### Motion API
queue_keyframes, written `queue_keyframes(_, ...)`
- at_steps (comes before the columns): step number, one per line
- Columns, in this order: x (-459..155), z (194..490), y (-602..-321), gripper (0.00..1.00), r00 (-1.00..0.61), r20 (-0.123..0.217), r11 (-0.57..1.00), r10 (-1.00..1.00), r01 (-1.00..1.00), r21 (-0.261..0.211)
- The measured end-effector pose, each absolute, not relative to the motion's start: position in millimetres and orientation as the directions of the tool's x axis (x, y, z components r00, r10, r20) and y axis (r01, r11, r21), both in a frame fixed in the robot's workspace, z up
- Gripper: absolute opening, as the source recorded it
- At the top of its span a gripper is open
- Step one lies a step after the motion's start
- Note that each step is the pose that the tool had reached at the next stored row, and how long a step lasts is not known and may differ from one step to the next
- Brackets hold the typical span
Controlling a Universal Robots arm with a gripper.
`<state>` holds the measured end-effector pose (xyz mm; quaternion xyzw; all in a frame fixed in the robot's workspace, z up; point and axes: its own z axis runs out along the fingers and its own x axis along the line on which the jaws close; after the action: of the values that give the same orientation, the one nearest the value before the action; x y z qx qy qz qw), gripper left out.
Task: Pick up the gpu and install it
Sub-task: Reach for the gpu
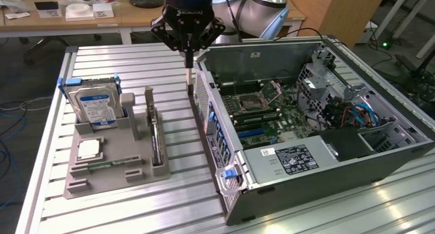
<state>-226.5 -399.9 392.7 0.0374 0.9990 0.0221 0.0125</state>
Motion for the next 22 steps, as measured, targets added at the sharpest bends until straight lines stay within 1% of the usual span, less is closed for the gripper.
queue_keyframes(22,-260.8,392.5,-400.1,0.11,-0.997,-0.023,0.996,0.075,0.074,0.045)
